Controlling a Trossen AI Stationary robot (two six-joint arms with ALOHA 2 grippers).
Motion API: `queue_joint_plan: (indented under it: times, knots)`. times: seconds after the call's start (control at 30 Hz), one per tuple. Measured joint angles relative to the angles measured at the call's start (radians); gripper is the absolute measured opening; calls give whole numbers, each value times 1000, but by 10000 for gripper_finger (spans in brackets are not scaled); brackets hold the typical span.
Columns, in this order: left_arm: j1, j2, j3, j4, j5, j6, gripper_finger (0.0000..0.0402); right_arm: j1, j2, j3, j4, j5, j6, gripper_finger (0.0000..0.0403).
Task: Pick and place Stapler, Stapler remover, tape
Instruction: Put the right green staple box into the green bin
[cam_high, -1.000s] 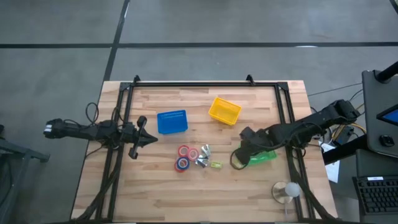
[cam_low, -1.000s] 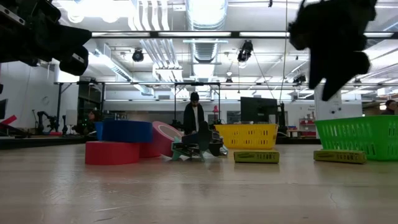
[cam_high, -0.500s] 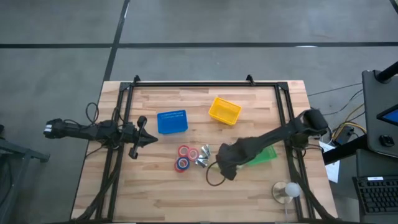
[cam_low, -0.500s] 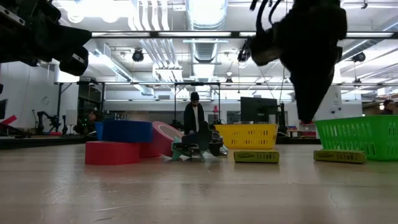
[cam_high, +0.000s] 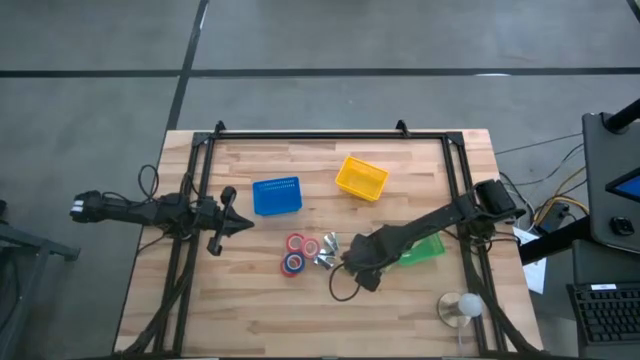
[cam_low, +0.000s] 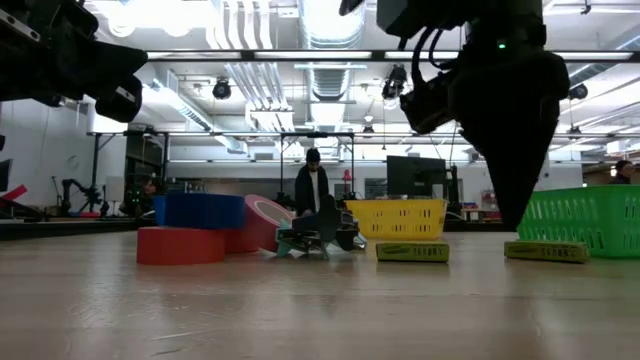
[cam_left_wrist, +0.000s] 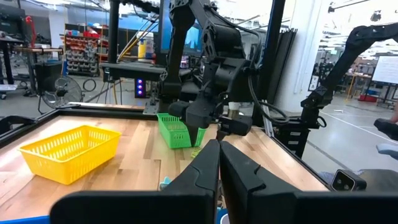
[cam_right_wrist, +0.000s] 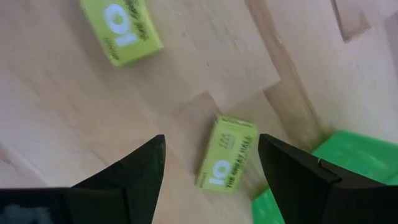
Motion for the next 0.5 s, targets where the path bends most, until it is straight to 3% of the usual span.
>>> queue_joint_plan:
  times: [0.5]
  knots:
    - [0,0,0,-1,0,0,16,0,0,-52,59,-3,22,243]
